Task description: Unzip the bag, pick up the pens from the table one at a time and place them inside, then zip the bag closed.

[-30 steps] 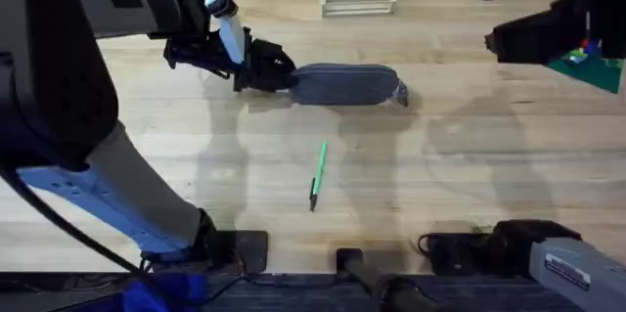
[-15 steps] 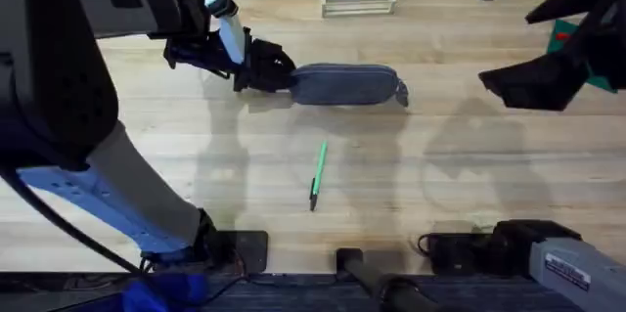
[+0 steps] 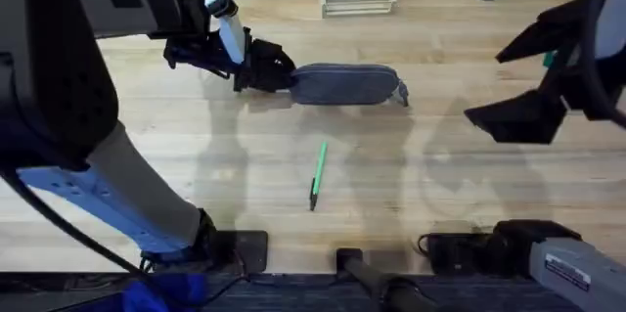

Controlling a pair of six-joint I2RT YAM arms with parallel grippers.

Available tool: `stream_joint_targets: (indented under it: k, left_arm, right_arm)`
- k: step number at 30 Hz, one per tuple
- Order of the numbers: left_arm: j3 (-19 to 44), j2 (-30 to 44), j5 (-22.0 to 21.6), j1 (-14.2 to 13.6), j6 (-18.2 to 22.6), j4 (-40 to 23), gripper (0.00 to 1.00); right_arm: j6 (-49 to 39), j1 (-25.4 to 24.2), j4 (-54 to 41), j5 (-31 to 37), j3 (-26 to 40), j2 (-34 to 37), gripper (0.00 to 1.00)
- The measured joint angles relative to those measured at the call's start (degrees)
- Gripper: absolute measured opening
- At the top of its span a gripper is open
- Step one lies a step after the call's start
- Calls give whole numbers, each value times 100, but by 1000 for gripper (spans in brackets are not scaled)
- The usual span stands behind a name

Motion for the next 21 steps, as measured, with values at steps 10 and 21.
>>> stream_joint_targets:
  k: [10, 21]
  left_arm:
    - [0, 0, -2, 0, 0, 2, 43]
    - [0, 0, -2, 0, 0, 2, 43]
  right_arm:
    - [-1051, 0, 80, -142, -588, -16, 997]
    - [-1901, 0, 348, -146, -1019, 223, 997]
